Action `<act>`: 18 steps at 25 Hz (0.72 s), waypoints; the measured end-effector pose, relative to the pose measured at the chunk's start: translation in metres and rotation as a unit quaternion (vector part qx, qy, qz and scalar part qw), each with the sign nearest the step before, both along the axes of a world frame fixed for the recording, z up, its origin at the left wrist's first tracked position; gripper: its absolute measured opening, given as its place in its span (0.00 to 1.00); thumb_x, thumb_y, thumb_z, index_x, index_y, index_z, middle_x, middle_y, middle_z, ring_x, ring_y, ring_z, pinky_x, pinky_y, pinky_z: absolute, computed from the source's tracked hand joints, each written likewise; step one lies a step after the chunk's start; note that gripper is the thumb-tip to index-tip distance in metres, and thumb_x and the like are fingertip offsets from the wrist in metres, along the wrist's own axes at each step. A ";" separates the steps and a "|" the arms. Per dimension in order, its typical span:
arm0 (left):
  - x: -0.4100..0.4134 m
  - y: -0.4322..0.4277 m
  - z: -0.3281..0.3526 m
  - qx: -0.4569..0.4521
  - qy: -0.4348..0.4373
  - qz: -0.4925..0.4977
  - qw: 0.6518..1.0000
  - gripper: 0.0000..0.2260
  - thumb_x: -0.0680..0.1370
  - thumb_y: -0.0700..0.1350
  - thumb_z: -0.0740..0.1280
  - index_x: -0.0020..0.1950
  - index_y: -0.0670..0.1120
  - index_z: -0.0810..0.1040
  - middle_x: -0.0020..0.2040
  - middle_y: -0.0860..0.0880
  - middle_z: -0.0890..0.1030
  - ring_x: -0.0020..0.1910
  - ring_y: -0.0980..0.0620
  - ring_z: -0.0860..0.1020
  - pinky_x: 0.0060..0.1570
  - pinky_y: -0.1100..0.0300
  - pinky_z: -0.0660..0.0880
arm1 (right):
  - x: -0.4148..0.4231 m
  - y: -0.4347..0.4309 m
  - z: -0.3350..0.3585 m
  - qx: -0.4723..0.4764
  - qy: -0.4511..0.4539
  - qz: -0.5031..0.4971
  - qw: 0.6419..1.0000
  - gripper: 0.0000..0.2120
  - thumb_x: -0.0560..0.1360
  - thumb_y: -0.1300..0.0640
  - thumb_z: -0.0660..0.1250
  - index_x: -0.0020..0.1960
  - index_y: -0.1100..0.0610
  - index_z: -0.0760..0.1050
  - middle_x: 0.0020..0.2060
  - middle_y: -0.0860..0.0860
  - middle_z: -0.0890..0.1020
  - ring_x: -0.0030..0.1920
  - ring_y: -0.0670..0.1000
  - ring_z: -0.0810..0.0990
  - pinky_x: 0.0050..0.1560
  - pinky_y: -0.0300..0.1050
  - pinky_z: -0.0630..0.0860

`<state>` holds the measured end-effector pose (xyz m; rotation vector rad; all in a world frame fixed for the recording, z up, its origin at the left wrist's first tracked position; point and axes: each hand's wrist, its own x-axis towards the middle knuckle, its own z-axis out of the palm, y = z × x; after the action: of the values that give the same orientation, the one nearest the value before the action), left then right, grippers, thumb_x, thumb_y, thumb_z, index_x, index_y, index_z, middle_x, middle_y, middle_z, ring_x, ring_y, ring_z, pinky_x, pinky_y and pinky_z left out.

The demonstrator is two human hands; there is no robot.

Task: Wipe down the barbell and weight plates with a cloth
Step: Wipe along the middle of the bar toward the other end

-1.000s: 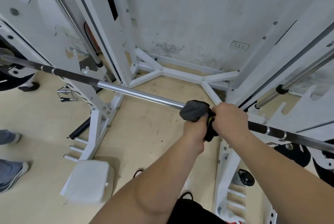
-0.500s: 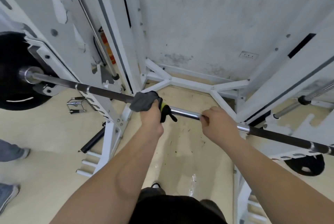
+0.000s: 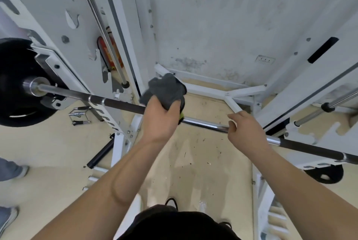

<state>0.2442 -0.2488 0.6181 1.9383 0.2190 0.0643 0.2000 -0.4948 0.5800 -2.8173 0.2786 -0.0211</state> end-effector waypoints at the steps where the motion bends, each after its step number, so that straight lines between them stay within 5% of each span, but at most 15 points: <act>1: 0.008 0.007 -0.011 0.141 -0.028 -0.062 0.988 0.10 0.76 0.51 0.66 0.48 0.45 0.76 0.44 0.46 0.81 0.43 0.47 0.79 0.39 0.55 0.73 | -0.003 -0.002 -0.001 0.005 0.001 -0.014 1.000 0.17 0.81 0.58 0.63 0.68 0.55 0.80 0.60 0.51 0.80 0.58 0.55 0.79 0.54 0.52 0.79; 3: 0.015 0.010 -0.039 0.369 -0.018 -0.170 0.914 0.14 0.75 0.54 0.64 0.51 0.45 0.78 0.50 0.45 0.81 0.52 0.43 0.78 0.55 0.49 0.75 | -0.013 -0.008 -0.002 0.007 0.005 -0.038 0.999 0.17 0.81 0.59 0.63 0.67 0.56 0.80 0.59 0.51 0.80 0.59 0.55 0.78 0.54 0.51 0.78; 5: 0.018 -0.006 -0.052 0.465 0.007 -0.237 0.853 0.18 0.77 0.59 0.58 0.51 0.47 0.77 0.52 0.47 0.82 0.56 0.43 0.77 0.69 0.45 0.68 | -0.023 -0.016 -0.002 0.003 0.013 -0.054 0.998 0.17 0.81 0.59 0.63 0.67 0.56 0.80 0.59 0.51 0.80 0.61 0.55 0.76 0.55 0.51 0.78; 8: 0.017 -0.065 -0.045 0.472 0.017 -0.345 0.811 0.17 0.79 0.61 0.53 0.48 0.49 0.73 0.47 0.46 0.81 0.45 0.45 0.74 0.54 0.48 0.71 | -0.032 -0.034 -0.001 -0.028 0.038 -0.070 0.996 0.18 0.80 0.57 0.63 0.69 0.56 0.77 0.60 0.52 0.78 0.63 0.56 0.75 0.56 0.53 0.79; 12: 0.008 -0.096 -0.050 0.448 -0.035 -0.448 0.773 0.22 0.78 0.61 0.54 0.63 0.50 0.75 0.55 0.48 0.80 0.55 0.44 0.76 0.57 0.48 0.72 | -0.051 -0.064 0.001 -0.067 0.079 -0.069 0.992 0.25 0.77 0.56 0.68 0.73 0.57 0.71 0.64 0.55 0.75 0.66 0.58 0.72 0.63 0.54 0.75; 15: 0.024 -0.076 -0.053 0.475 0.001 -0.398 0.785 0.18 0.78 0.60 0.54 0.53 0.49 0.76 0.46 0.48 0.80 0.46 0.45 0.77 0.45 0.52 0.73 | -0.073 -0.099 0.000 -0.089 0.096 -0.084 0.988 0.26 0.77 0.55 0.70 0.74 0.57 0.71 0.65 0.56 0.75 0.67 0.58 0.72 0.66 0.54 0.72; 18: 0.014 -0.101 -0.054 0.527 0.028 -0.310 0.791 0.19 0.80 0.61 0.53 0.47 0.48 0.75 0.42 0.48 0.78 0.44 0.45 0.74 0.45 0.50 0.68 | -0.089 -0.136 -0.003 -0.098 0.100 -0.103 0.985 0.23 0.77 0.54 0.69 0.70 0.57 0.74 0.62 0.55 0.76 0.65 0.58 0.73 0.65 0.54 0.74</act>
<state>0.2583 -0.3496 0.5643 3.0340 -0.5605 -0.3918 0.1106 -0.6306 0.5775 -2.9738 0.6468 0.1998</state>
